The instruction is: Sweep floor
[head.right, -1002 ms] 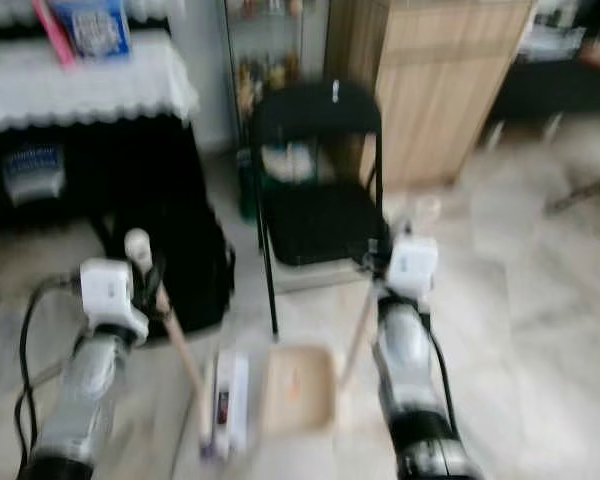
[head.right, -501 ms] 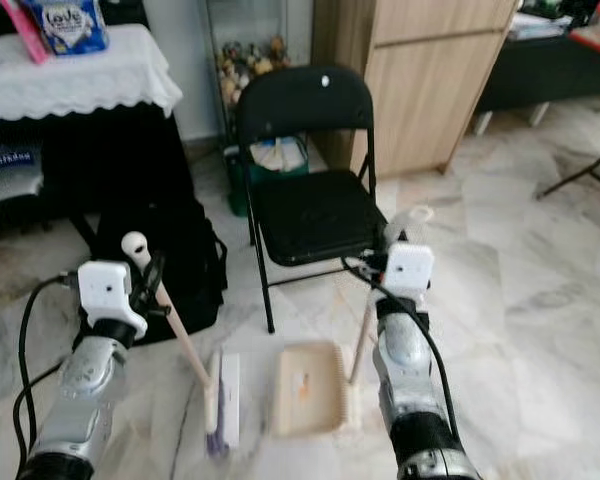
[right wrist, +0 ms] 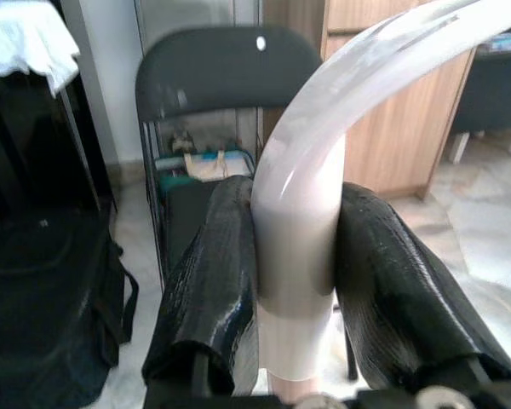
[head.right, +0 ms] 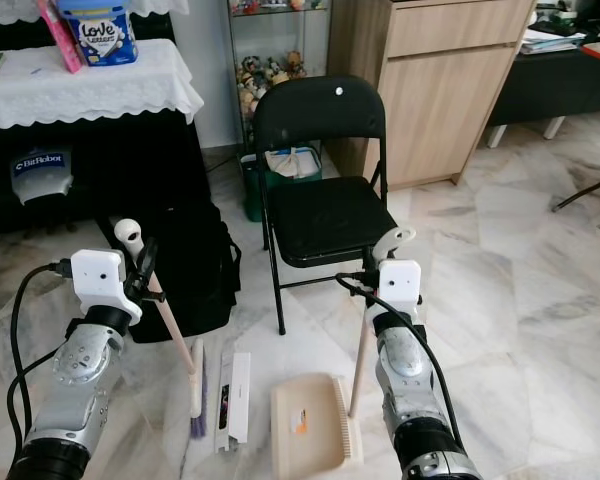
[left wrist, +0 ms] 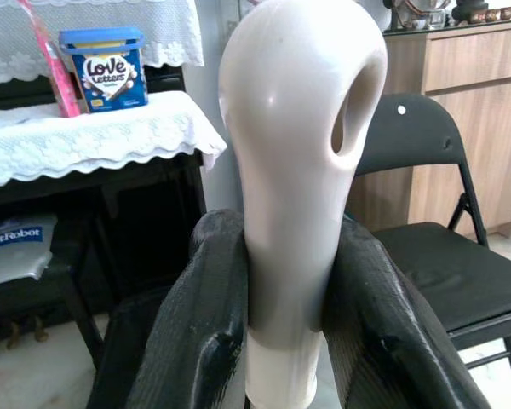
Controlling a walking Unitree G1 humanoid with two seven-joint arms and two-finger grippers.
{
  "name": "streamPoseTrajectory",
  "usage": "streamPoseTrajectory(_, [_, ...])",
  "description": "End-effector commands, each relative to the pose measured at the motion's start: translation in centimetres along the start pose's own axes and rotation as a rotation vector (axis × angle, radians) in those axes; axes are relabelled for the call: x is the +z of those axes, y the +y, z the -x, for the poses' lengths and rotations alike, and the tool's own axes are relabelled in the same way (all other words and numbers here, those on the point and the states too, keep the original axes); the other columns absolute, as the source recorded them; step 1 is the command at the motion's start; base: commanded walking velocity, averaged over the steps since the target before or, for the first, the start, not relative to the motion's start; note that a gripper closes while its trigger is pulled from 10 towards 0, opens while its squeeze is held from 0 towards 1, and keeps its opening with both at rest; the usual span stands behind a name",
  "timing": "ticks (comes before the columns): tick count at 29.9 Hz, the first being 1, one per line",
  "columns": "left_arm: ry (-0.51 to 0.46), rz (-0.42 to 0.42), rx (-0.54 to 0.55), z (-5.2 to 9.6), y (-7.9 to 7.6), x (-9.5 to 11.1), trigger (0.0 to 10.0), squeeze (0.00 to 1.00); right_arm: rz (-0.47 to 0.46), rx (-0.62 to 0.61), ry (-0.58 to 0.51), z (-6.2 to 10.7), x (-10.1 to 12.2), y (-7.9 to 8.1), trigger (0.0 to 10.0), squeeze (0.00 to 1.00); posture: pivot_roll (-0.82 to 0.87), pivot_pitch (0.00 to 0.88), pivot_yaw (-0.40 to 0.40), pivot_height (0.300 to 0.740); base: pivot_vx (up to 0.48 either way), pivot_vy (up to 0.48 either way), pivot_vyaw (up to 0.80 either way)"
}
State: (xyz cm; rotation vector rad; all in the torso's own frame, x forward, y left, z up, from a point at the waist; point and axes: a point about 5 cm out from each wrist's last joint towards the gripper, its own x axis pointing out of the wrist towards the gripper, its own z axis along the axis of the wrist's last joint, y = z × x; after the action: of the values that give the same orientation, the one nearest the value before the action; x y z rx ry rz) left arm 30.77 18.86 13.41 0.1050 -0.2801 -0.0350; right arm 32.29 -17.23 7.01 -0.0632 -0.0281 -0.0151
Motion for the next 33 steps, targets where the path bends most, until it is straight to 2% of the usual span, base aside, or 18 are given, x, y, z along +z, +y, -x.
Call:
streamPoseTrajectory(1, [-0.072,-0.029,0.004,-0.8,0.3,1.5,10.0,0.0,0.02,-0.006,-0.008,-0.5,0.5,-0.3,10.0,0.0,0.07,0.119,0.014,0.74,0.0,0.0,0.0])
streamPoseTrajectory(8, [-0.095,-0.042,-0.006,-1.7,0.5,2.3,10.0,0.0,0.033,-0.012,0.014,-0.1,-0.3,-0.5,10.0,0.0,0.07,0.152,0.027,0.74,0.0,0.0,0.0])
streamPoseTrajectory(14, [-0.096,-0.054,-0.005,-1.3,1.1,2.4,10.0,0.0,0.046,-0.018,0.002,0.0,-0.3,-0.6,10.0,0.0,0.08,0.174,0.03,0.74,0.0,0.0,0.0])
streamPoseTrajectory(24, [-0.099,-0.063,0.016,-1.0,1.8,2.6,10.0,0.0,0.155,-0.024,-0.101,-0.6,1.5,-1.0,10.0,0.0,0.07,0.184,0.024,0.74,0.0,0.0,0.0])
streamPoseTrajectory(25, [-0.1,-0.064,0.02,-0.9,1.9,2.6,10.0,0.0,0.196,-0.038,-0.125,-0.7,1.9,-1.4,10.0,0.0,0.07,0.183,0.022,0.74,0.0,0.0,0.0])
streamPoseTrajectory(30, [-0.107,-0.064,0.031,-0.7,2.0,2.7,10.0,0.0,0.211,-0.048,-0.135,-0.7,2.0,-1.8,10.0,0.0,0.06,0.184,0.018,0.74,0.0,0.0,0.0])
streamPoseTrajectory(33, [-0.128,-0.032,0.055,-0.9,2.2,3.1,10.0,0.0,0.229,-0.046,-0.15,-0.8,2.2,-1.8,10.0,0.0,0.06,0.191,0.015,0.74,0.0,0.0,0.0])
